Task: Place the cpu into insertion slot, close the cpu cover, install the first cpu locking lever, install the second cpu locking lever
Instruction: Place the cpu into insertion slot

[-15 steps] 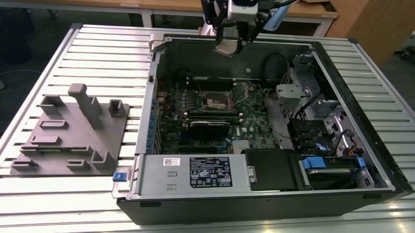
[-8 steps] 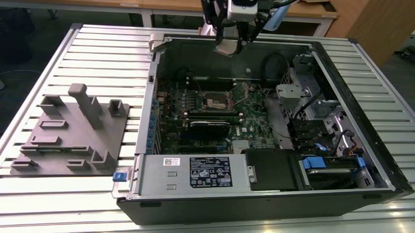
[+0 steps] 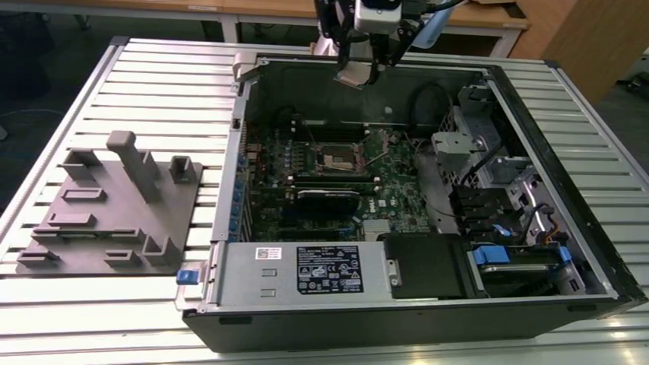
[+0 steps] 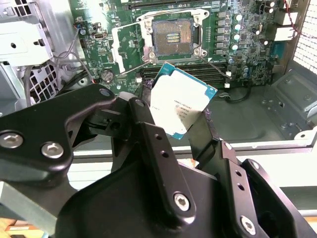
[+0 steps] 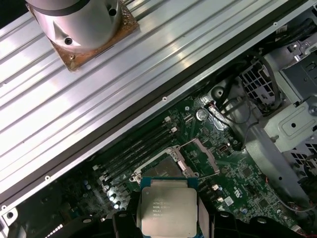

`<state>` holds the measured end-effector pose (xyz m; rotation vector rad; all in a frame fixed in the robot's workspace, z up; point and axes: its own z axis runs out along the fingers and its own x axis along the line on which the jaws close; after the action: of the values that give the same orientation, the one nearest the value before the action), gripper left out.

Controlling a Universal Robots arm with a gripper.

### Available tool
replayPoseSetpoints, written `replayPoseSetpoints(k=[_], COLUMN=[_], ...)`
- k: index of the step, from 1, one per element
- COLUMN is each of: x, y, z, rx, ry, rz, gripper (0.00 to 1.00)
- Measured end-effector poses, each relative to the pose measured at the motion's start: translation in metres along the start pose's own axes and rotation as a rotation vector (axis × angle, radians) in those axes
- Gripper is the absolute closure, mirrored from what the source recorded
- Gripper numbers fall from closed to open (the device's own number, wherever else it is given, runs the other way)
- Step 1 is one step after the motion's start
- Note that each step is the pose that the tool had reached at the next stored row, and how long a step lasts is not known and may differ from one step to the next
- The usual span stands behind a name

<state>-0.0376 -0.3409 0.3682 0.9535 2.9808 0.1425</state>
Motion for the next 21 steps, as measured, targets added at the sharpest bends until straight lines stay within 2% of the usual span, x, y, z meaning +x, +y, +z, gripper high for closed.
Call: replayPoseSetpoints(k=[21], x=[0.0000], y=[0.0000], z=[0.0000], rx=[-0.0008], ry=[-0.0033], rz=[0.037], gripper=[0.46])
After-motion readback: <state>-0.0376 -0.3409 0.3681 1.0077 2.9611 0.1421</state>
